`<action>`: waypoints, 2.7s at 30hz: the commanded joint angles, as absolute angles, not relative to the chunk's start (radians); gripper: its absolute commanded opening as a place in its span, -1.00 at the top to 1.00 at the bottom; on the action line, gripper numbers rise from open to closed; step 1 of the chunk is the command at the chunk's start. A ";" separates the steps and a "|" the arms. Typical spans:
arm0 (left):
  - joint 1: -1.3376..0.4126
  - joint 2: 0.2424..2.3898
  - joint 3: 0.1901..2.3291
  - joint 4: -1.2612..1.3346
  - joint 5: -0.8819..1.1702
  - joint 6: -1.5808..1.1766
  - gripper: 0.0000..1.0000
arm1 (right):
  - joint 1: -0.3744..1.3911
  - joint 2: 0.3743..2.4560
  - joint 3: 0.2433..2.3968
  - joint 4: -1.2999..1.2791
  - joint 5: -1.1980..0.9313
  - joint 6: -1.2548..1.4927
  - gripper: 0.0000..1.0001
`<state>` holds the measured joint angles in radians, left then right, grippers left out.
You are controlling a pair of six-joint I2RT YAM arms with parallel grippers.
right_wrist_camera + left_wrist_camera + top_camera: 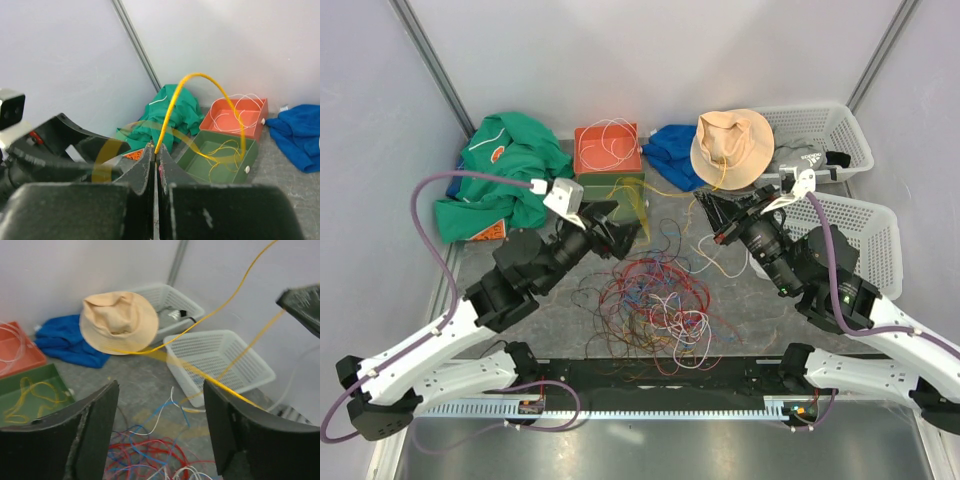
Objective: Untangle the cables
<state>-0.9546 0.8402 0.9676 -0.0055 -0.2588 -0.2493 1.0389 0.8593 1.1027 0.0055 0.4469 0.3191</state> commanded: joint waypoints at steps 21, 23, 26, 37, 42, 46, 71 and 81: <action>-0.956 0.994 0.785 0.551 0.100 -0.199 -0.99 | 1.045 0.897 1.200 -0.110 0.265 0.512 1.00; -0.957 1.006 0.793 0.555 0.092 -0.196 -0.99 | 1.045 0.899 1.198 -0.110 0.253 0.518 1.00; -0.956 1.038 0.814 0.560 0.112 -0.192 -0.75 | 1.045 0.899 1.193 -0.110 0.247 0.526 1.00; -0.956 1.117 0.966 0.471 0.124 -0.221 -0.20 | 1.045 0.876 1.190 -0.121 0.225 0.537 1.00; -0.956 1.134 0.942 0.462 0.045 -0.241 -0.99 | 1.043 0.868 1.206 -0.132 0.207 0.549 1.00; -0.956 1.158 0.927 0.503 0.078 -0.222 -0.99 | 1.045 0.868 1.212 -0.132 0.187 0.557 1.00; -0.956 1.253 0.986 0.550 0.054 -0.245 -0.78 | 1.045 0.833 1.238 -0.167 0.207 0.541 1.00; -0.956 1.351 0.968 0.681 0.146 -0.256 -0.48 | 1.045 0.841 1.243 -0.166 0.193 0.542 1.00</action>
<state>-0.9550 1.3277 0.9676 0.5735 0.0910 -0.2440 1.0389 0.8402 1.2018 -0.1818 0.2127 0.5430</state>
